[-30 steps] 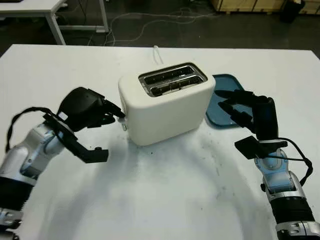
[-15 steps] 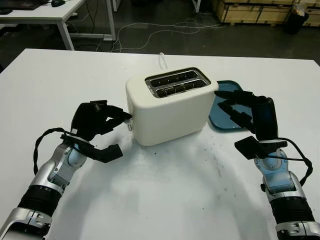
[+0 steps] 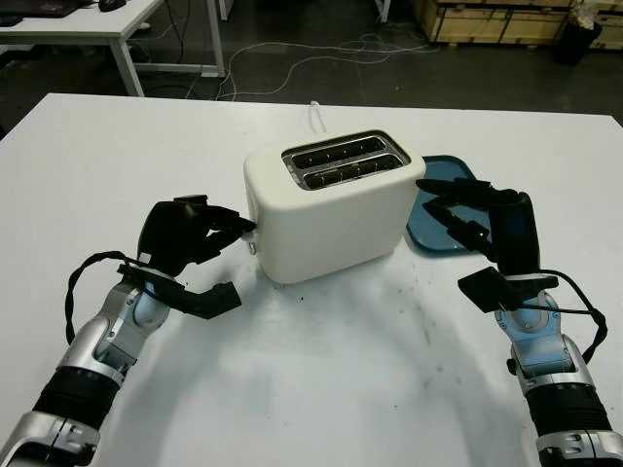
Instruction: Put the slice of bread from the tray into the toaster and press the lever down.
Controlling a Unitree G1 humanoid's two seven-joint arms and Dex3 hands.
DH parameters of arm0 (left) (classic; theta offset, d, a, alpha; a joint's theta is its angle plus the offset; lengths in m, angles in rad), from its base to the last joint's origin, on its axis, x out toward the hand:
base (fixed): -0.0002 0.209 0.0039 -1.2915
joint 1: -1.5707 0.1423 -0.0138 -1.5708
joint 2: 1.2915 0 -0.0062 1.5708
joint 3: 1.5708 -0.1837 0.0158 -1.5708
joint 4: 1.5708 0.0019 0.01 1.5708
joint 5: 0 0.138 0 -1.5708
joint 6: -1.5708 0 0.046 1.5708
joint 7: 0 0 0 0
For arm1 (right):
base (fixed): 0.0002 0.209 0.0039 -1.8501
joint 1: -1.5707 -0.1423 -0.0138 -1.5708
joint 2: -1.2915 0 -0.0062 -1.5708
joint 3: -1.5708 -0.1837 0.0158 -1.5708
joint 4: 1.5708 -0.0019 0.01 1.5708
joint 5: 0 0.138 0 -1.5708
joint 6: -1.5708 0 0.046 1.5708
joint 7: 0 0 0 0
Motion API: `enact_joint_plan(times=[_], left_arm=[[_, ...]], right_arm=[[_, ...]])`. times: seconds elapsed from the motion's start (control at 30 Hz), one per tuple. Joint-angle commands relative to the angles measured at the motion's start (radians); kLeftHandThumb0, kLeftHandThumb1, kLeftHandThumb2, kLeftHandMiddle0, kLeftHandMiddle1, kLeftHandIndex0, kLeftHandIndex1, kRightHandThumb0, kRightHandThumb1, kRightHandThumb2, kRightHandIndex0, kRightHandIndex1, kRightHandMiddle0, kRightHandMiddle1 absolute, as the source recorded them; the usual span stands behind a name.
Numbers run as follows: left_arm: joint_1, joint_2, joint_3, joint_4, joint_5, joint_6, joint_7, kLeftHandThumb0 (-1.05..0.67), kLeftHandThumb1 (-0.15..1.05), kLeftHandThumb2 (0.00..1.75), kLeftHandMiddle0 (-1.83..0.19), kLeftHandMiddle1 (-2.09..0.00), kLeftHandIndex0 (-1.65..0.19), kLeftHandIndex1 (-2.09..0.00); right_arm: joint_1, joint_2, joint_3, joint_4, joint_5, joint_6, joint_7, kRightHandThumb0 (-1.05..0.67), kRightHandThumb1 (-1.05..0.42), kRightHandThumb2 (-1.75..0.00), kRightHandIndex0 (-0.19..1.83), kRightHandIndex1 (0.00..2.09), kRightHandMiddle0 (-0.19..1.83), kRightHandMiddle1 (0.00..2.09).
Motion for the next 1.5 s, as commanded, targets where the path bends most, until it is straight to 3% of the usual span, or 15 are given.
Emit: enact_joint_plan(times=[0.0,0.1,0.23,0.3,0.33,0.4,0.6,0.9,1.2,1.47], left_arm=[[0.047,-0.117,-0.218,0.118,0.152,0.178,-0.214,-0.21,0.92,0.13,-0.76,-1.23,-1.11,-0.03],[0.018,-0.21,-0.277,0.31,0.18,0.271,-0.187,-0.2,0.92,0.03,-0.74,-1.28,-1.19,-0.09],[0.033,-0.218,-0.293,0.313,0.177,0.304,-0.229,-0.2,0.91,0.01,-0.74,-1.3,-1.21,-0.13],[0.037,-0.211,-0.291,0.298,0.163,0.31,-0.249,-0.2,0.89,0.0,-0.75,-1.43,-1.08,-0.5],[0.041,-0.208,-0.289,0.292,0.152,0.306,-0.254,-0.18,0.87,0.0,-0.75,-1.55,-0.93,-0.85],[0.046,-0.2,-0.29,0.278,0.137,0.311,-0.274,-0.16,0.87,0.01,-0.74,-1.54,-0.81,-1.04],[0.049,-0.189,-0.299,0.259,0.12,0.319,-0.292,-0.17,0.86,0.0,-0.79,-1.4,-0.8,-0.98],[0.055,-0.169,-0.282,0.237,0.106,0.298,-0.269,-0.2,0.88,0.0,-0.81,-1.1,-0.92,-0.56],[0.071,-0.051,-0.194,0.047,0.107,0.253,-0.187,-0.31,0.92,0.05,-0.8,-1.19,-0.97,-0.39],[0.077,0.058,-0.105,-0.113,0.061,0.189,-0.165,-0.26,0.92,0.03,-0.87,-1.27,-1.02,-0.38]], right_arm=[[0.003,-0.018,-0.006,0.002,0.024,-0.008,0.022,-0.12,-0.92,-0.02,0.95,0.61,1.07,0.0],[0.011,-0.024,-0.012,0.001,0.02,-0.012,0.024,-0.12,-0.92,-0.02,0.97,0.62,1.07,0.0],[0.019,-0.038,-0.02,-0.007,0.025,-0.009,0.036,-0.13,-0.92,-0.01,0.95,0.64,1.07,0.0],[0.019,-0.04,-0.02,-0.004,0.028,-0.013,0.038,-0.15,-0.92,-0.02,0.94,0.66,1.07,0.0],[0.018,-0.039,-0.02,-0.001,0.028,-0.016,0.038,-0.16,-0.92,-0.03,0.94,0.66,1.06,0.0],[0.015,-0.037,-0.017,0.009,0.03,-0.023,0.04,-0.17,-0.92,-0.03,0.93,0.67,1.06,0.0],[0.014,-0.036,-0.014,0.006,0.019,-0.015,0.036,-0.17,-0.92,-0.03,0.93,0.67,1.07,0.0],[0.015,-0.035,-0.013,0.013,0.02,-0.018,0.036,-0.2,-0.92,-0.04,0.93,0.69,1.07,0.0],[0.012,-0.032,-0.011,0.017,0.024,-0.021,0.039,-0.18,-0.92,-0.04,0.93,0.67,1.07,0.0],[0.018,-0.025,-0.013,0.004,0.031,-0.013,0.054,-0.18,-0.92,-0.04,0.94,0.66,1.06,0.0]])
